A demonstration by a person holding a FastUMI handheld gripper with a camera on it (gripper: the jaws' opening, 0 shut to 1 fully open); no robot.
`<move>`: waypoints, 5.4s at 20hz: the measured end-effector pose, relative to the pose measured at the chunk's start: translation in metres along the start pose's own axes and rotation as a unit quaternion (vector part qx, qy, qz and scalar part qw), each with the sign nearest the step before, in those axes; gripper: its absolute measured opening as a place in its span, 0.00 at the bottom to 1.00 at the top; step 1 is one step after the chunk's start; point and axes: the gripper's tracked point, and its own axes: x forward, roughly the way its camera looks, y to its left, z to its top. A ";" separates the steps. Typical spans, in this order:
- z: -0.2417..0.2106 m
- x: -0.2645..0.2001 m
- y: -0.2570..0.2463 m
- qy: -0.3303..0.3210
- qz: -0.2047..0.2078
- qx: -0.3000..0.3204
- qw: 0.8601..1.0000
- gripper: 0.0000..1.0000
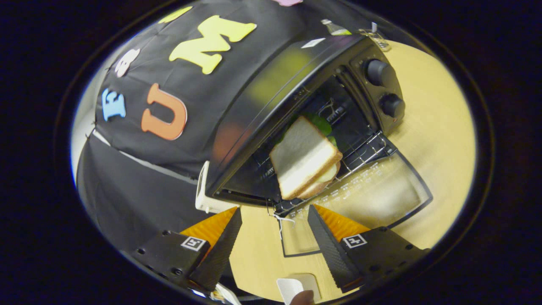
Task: Open the toaster oven, put the food inside, and close the toaster oven door.
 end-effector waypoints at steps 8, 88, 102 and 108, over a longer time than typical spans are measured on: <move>-0.042 -0.080 -0.004 0.040 -0.060 -0.156 0.985 1.00; 0.013 -0.335 0.158 -0.322 -0.128 -0.376 0.859 1.00; -0.017 -0.355 0.153 -0.341 -0.112 -0.362 0.860 1.00; -0.017 -0.348 0.162 -0.338 -0.103 -0.367 0.861 1.00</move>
